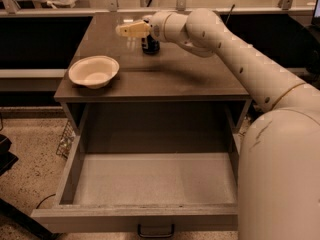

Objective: Place pepsi can into top drawer

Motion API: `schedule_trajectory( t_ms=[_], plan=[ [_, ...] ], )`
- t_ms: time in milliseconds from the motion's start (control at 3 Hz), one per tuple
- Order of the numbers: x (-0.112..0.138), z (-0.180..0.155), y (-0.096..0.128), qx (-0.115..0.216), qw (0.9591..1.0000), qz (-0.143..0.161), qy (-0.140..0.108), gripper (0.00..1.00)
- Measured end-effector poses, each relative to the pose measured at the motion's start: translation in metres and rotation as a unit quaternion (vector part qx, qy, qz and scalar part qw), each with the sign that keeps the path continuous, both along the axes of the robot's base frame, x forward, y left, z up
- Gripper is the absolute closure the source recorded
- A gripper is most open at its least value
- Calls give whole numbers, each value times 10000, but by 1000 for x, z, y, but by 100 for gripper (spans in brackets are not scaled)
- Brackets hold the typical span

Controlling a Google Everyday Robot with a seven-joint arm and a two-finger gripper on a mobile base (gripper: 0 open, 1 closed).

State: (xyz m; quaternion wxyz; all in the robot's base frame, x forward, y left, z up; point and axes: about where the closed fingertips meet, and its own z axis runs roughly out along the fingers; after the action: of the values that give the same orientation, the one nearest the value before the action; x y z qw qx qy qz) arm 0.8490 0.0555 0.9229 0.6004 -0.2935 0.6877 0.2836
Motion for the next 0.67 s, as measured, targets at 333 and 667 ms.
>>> schedule_trajectory(
  t_ms=[333, 667],
  plan=[
    [6, -4, 5, -35, 10000, -43, -3, 25],
    [5, -5, 8, -32, 10000, -22, 3, 49]
  ],
)
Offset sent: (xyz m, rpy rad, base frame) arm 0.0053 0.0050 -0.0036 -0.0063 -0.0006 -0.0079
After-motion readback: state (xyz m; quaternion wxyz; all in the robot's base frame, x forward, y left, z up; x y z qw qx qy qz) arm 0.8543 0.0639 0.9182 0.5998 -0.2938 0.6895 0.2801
